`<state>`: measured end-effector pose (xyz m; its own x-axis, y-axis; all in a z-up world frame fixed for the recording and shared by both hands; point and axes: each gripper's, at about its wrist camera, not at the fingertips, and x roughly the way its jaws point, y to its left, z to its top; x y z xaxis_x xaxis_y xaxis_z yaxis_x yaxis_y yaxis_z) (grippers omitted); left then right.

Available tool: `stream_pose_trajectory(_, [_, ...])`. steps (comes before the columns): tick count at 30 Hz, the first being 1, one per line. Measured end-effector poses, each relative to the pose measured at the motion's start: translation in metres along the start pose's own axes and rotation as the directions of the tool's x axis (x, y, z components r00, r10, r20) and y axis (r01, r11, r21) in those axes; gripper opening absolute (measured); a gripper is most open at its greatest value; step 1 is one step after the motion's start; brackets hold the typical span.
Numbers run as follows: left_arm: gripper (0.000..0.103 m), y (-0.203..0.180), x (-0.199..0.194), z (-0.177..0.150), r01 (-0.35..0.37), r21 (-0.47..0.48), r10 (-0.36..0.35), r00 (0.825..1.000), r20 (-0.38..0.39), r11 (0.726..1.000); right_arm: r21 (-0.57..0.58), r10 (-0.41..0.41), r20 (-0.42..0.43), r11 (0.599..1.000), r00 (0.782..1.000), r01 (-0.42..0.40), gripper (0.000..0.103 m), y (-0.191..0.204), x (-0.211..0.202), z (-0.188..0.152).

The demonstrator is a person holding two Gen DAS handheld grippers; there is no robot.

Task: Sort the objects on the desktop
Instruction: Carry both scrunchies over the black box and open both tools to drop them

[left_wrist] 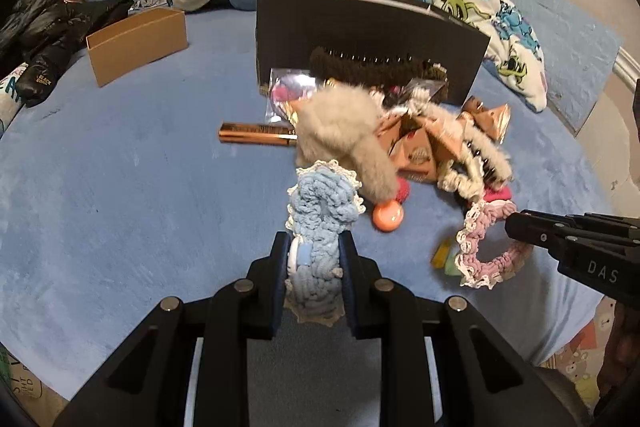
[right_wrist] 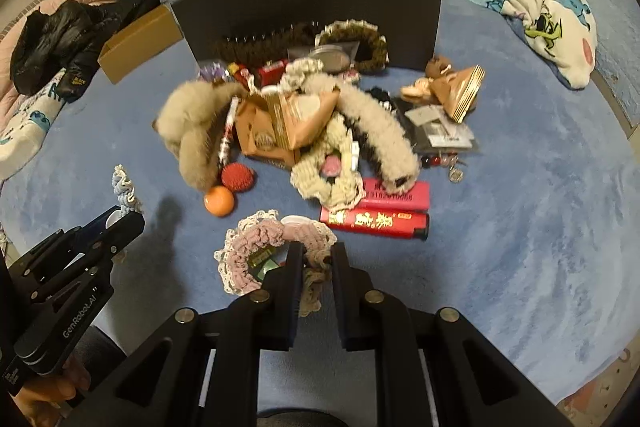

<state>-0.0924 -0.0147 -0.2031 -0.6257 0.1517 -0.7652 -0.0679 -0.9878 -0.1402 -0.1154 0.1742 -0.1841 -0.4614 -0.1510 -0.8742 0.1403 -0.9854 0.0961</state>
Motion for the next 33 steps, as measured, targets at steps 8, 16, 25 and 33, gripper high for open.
stream_pose_trajectory(8, [0.024,-0.003,-0.01,0.015,0.021,-0.002,-0.021,1.0,0.017,1.0,-0.002,-0.003,0.052,1.0,0.999,0.003,0.014,0.0,-0.021,0.018])
stream_pose_trajectory(16, [0.024,-0.008,-0.013,0.047,0.036,0.007,-0.036,0.999,0.034,0.999,0.001,-0.004,0.116,1.0,0.993,0.004,0.014,0.002,-0.035,0.048])
stream_pose_trajectory(25, [0.024,-0.017,-0.007,0.122,0.044,0.031,-0.046,0.995,0.088,0.999,0.032,-0.005,0.193,0.999,0.981,-0.001,0.014,-0.002,-0.047,0.105])
stream_pose_trajectory(33, [0.024,-0.02,0.009,0.2,0.025,0.061,-0.032,0.991,0.128,0.998,0.063,-0.008,0.263,0.998,0.965,-0.009,0.014,-0.013,-0.053,0.168])
